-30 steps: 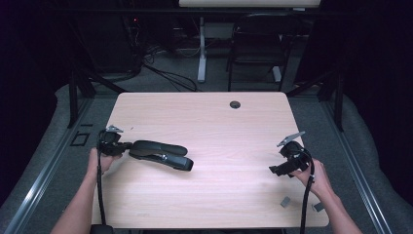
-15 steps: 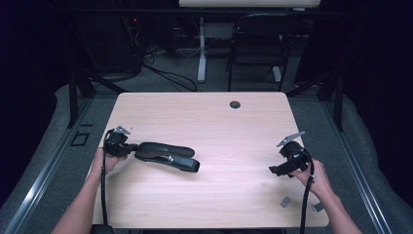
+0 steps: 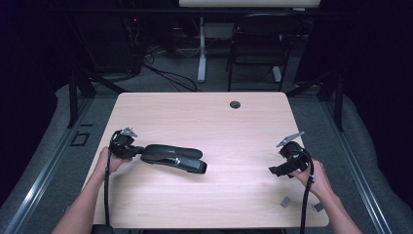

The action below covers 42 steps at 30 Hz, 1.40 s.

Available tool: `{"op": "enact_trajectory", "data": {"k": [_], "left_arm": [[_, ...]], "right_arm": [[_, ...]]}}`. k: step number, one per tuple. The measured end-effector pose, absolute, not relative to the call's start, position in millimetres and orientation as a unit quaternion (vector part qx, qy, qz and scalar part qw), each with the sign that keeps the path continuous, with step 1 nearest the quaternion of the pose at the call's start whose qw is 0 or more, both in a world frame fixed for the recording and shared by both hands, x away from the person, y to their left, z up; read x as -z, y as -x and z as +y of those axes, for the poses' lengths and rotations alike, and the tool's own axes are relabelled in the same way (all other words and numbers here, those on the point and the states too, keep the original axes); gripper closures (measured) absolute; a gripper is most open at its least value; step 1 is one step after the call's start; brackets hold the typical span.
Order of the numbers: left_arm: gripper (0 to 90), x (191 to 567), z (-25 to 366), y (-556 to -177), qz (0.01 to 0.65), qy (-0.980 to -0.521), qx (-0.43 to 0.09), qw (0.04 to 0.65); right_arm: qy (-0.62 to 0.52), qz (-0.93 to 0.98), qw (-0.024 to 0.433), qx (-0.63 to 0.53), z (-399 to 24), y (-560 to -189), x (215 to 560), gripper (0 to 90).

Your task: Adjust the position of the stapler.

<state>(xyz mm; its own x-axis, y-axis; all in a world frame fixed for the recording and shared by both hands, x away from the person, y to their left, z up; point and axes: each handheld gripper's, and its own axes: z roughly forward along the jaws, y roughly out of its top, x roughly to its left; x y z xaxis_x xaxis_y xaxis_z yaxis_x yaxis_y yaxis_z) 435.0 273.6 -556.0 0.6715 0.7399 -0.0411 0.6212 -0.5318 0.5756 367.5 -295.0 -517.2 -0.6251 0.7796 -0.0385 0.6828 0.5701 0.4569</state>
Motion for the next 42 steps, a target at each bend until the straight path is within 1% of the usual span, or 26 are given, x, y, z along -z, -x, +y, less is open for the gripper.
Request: {"op": "enact_trajectory", "data": {"k": [12, 23, 33, 42], "left_arm": [[90.0, 555.1, 263.6, -429.9, 0.38, -0.876, -0.084, 0.285], [90.0, 552.9, 250.5, -422.0, 0.349, -0.893, -0.048, 0.282], [90.0, 552.5, 239.1, -415.4, 0.326, -0.902, -0.027, 0.283], [90.0, 552.4, 227.6, -410.9, 0.318, -0.904, -0.009, 0.285]], "right_arm": [[-0.414, 0.88, 0.11, -0.206, -293.8, -367.3, 517.6, 14.8], [-0.411, 0.882, 0.112, -0.201, -293.4, -366.9, 518.1, 14.9], [-0.408, 0.884, 0.109, -0.2, -291.6, -367.3, 519.8, 15.0], [-0.406, 0.887, 0.102, -0.196, -289.7, -367.2, 520.9, 15.1]]}}
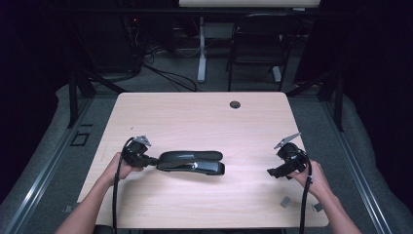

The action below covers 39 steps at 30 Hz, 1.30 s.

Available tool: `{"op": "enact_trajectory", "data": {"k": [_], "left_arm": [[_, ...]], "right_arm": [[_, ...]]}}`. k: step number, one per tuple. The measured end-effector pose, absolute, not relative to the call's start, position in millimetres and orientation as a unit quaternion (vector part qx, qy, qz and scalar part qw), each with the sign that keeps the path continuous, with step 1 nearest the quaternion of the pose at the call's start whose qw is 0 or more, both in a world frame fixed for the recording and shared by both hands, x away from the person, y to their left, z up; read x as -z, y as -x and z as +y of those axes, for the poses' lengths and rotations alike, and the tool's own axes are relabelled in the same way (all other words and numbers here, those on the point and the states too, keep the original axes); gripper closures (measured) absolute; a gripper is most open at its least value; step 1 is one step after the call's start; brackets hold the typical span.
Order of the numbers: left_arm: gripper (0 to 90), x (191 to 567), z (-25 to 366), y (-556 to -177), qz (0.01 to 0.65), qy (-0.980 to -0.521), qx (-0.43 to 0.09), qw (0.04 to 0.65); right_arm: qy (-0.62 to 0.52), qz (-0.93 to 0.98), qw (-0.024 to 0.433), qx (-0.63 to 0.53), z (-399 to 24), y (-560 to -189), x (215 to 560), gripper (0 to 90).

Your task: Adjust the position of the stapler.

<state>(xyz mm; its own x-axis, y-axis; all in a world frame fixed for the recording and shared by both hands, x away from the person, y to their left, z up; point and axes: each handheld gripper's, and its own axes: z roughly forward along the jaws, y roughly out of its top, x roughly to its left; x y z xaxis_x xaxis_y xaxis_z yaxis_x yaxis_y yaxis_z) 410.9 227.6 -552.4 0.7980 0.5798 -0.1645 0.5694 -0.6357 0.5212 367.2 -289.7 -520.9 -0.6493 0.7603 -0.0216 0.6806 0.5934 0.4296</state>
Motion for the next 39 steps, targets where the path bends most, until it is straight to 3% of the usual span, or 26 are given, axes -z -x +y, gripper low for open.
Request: {"op": "enact_trajectory", "data": {"k": [31, 32, 39], "left_arm": [[89.6, 550.3, 180.8, -392.1, 0.284, -0.919, 0.012, 0.273], [86.9, 550.2, 181.2, -392.7, 0.289, -0.918, 0.01, 0.271], [45.2, 544.2, 187.6, -399.1, 0.327, -0.912, -0.015, 0.248]], "right_arm": [[-0.397, 0.891, 0.087, -0.203, -283.2, -367.2, 524.4, 15.3], [-0.4, 0.888, 0.087, -0.21, -282.8, -366.6, 525.1, 15.3], [-0.395, 0.89, 0.086, -0.211, -284.0, -366.2, 521.9, 15.5]]}}
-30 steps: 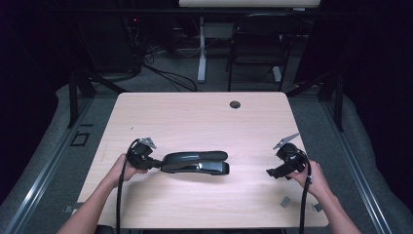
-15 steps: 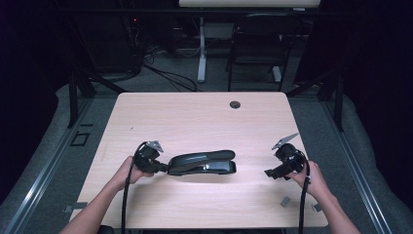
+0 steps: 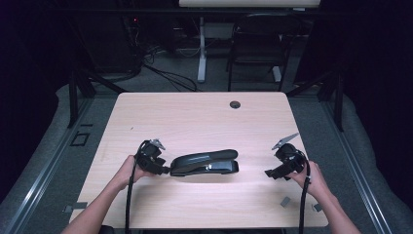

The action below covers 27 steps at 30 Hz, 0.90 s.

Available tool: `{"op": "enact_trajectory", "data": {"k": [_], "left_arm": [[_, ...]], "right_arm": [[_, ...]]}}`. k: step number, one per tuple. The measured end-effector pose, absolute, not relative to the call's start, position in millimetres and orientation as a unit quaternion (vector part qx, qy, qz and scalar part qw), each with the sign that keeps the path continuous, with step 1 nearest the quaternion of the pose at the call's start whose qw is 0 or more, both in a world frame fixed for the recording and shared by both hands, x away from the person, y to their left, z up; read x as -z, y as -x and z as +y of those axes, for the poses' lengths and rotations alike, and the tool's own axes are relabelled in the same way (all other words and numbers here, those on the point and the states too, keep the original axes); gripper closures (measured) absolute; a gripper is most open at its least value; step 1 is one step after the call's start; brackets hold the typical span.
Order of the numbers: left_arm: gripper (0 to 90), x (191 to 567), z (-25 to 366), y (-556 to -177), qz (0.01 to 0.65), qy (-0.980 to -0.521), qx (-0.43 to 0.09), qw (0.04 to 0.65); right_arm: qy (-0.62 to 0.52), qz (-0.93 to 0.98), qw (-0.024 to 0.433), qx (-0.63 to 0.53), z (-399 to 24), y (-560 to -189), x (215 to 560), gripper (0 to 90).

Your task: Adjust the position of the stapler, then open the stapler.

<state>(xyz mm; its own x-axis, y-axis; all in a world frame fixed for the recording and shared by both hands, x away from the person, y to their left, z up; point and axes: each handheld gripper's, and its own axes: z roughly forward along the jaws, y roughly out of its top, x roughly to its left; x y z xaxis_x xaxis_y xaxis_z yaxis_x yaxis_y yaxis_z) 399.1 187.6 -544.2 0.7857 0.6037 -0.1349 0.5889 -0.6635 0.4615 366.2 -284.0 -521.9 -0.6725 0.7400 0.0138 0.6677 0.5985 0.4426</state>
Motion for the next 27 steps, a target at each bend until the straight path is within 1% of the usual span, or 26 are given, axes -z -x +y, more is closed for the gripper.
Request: {"op": "enact_trajectory", "data": {"k": [2, 4, 7, 11, 15, 17, 20, 21, 26, 27], "left_arm": [[36.4, 541.8, 189.1, -398.7, 0.329, -0.911, -0.021, 0.247], [28.8, 537.7, 189.8, -398.1, 0.336, -0.904, -0.023, 0.263], [22.0, 532.8, 186.8, -396.1, 0.337, -0.902, -0.039, 0.265], [15.5, 528.2, 184.3, -392.6, 0.334, -0.905, -0.053, 0.258], [13.2, 520.0, 187.9, -387.5, 0.344, -0.896, -0.072, 0.271], [11.8, 515.4, 188.2, -384.0, 0.353, -0.889, -0.091, 0.278], [4.7, 506.5, 183.5, -377.2, 0.363, -0.879, -0.137, 0.278], [3.7, 503.1, 181.6, -374.5, 0.362, -0.876, -0.148, 0.282], [1.7, 489.6, 168.1, -361.2, 0.361, -0.86, -0.174, 0.315], [1.7, 488.1, 164.7, -358.8, 0.356, -0.861, -0.172, 0.321]], "right_arm": [[-0.395, 0.89, 0.086, -0.21, -284.5, -366.6, 522.0, 15.5], [-0.396, 0.89, 0.085, -0.211, -284.4, -366.6, 522.1, 15.5], [-0.395, 0.89, 0.086, -0.212, -283.6, -365.9, 521.4, 15.5], [-0.397, 0.889, 0.09, -0.211, -283.4, -365.6, 521.8, 15.4], [-0.392, 0.891, 0.09, -0.211, -283.6, -365.9, 521.5, 15.5], [-0.391, 0.891, 0.093, -0.208, -283.3, -365.8, 521.4, 15.5], [-0.391, 0.893, 0.09, -0.207, -282.7, -365.9, 521.3, 15.5], [-0.39, 0.893, 0.089, -0.206, -282.5, -366.0, 521.3, 15.5], [-0.389, 0.894, 0.091, -0.201, -281.4, -366.3, 522.1, 15.6], [-0.39, 0.894, 0.092, -0.199, -281.3, -366.4, 522.3, 15.6]]}}
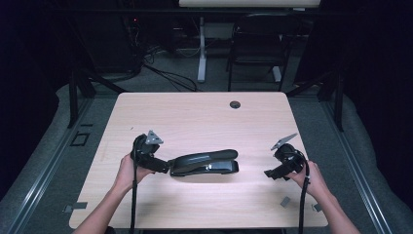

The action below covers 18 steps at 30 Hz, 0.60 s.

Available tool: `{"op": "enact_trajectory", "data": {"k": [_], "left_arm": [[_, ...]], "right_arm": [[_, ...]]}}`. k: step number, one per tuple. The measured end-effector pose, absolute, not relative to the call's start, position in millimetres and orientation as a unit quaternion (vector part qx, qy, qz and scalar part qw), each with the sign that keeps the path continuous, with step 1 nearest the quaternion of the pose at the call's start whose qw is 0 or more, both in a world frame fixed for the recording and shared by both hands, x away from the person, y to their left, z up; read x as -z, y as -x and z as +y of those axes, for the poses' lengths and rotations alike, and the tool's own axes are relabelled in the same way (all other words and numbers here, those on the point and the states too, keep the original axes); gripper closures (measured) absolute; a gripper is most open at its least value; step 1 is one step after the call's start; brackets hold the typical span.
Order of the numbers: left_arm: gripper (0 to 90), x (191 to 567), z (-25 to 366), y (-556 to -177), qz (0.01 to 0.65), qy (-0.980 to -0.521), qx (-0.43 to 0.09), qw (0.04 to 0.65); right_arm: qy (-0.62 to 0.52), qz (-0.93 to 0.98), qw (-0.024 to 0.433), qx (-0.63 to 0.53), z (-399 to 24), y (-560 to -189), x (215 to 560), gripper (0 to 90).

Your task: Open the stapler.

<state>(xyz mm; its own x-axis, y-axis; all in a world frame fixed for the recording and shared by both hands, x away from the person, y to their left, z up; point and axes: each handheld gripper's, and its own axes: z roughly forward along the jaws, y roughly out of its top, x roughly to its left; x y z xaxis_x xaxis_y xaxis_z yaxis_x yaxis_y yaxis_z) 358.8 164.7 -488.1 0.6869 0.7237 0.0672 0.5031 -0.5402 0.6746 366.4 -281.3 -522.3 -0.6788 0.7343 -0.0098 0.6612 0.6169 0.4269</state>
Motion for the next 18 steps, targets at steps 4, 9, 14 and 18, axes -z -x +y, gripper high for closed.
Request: {"op": "enact_trajectory", "data": {"k": [4, 9, 14, 18], "left_arm": [[2.5, 487.2, 151.0, -350.4, 0.343, -0.861, -0.177, 0.33], [0.7, 488.7, 132.4, -343.6, 0.341, -0.86, -0.202, 0.32], [0.0, 490.4, 115.7, -340.3, 0.339, -0.861, -0.182, 0.333], [0.0, 491.4, 105.1, -334.6, 0.338, -0.854, -0.198, 0.343]], "right_arm": [[-0.392, 0.894, 0.087, -0.199, -281.2, -367.0, 523.5, 15.7], [-0.391, 0.893, 0.089, -0.205, -278.7, -366.9, 523.9, 15.7], [-0.39, 0.892, 0.089, -0.21, -277.8, -365.8, 523.6, 15.4], [-0.389, 0.891, 0.087, -0.216, -274.8, -365.3, 521.2, 15.3]]}}
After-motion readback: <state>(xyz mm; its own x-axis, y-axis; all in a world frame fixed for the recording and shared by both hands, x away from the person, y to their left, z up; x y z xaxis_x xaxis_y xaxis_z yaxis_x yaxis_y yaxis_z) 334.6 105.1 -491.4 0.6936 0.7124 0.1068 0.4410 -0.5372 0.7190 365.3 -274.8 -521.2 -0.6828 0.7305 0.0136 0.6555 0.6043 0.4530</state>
